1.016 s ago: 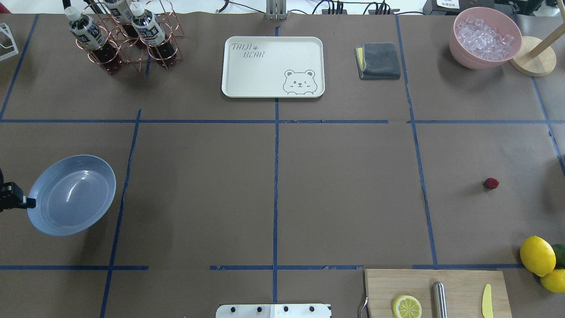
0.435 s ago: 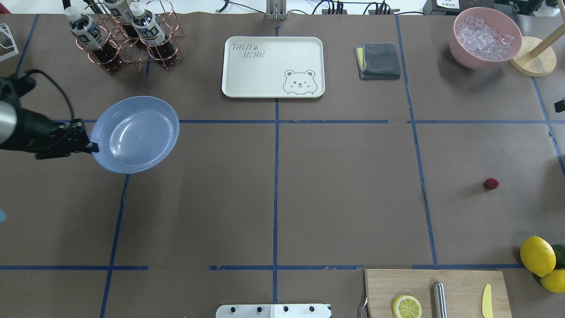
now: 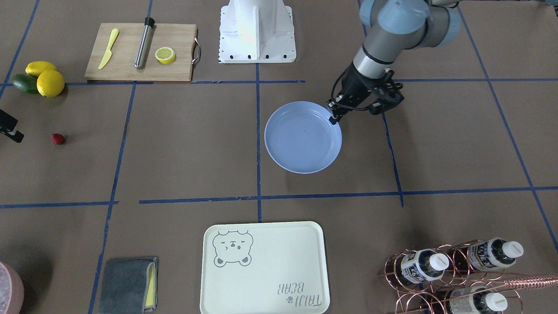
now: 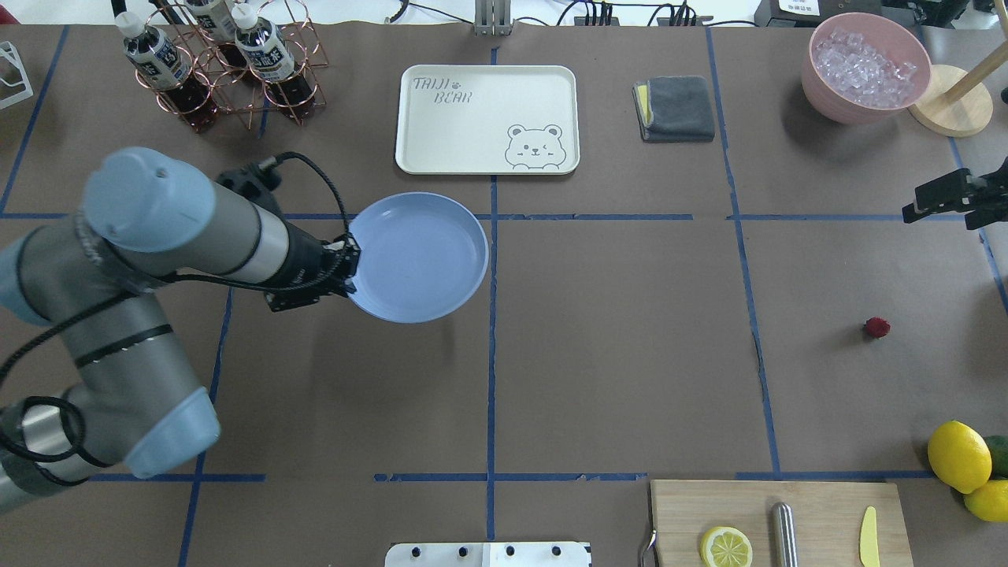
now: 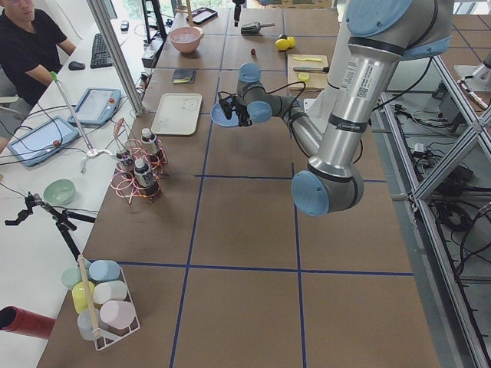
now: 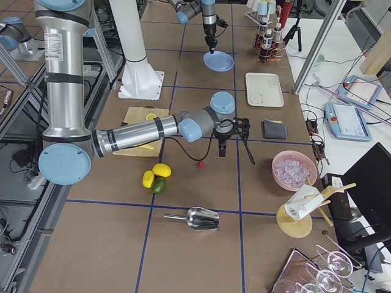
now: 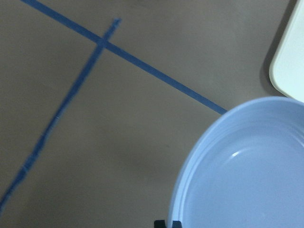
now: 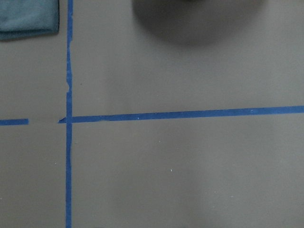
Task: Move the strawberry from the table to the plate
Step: 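Slide the blue plate to table center with left gripper while right arm reaches in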
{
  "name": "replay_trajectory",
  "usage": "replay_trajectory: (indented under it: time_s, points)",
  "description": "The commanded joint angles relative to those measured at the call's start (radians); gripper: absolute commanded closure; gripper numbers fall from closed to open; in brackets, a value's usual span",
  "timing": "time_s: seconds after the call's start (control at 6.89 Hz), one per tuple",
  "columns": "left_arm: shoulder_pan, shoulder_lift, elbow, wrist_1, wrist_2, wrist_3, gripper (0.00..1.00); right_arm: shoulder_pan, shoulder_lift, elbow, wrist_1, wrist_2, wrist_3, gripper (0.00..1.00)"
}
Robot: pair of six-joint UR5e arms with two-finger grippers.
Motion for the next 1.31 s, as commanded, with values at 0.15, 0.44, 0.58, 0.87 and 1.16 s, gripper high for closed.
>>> replay_trajectory:
  time_s: [0.15,0.44,0.58,0.87,1.16]
  points:
    - [0.136,-0.092,0.096,-0.009,0.071,-0.083,1.0,-0.084,0.002,0.004,0.017,-0.033,0.068,0.0]
    - [0.159,-0.11,0.123,-0.01,0.071,-0.08,1.0,-0.094,0.002,0.024,0.017,-0.037,0.077,0.0]
    - [0.161,-0.112,0.138,-0.031,0.071,-0.08,1.0,-0.095,0.0,0.023,0.015,-0.04,0.077,0.0]
    - [0.144,-0.092,0.12,-0.024,0.075,-0.069,0.0,-0.136,0.0,0.023,0.017,-0.114,0.079,0.0]
    - [0.062,-0.064,0.066,0.022,0.071,-0.065,0.0,-0.219,-0.015,0.02,0.068,-0.156,0.167,0.0]
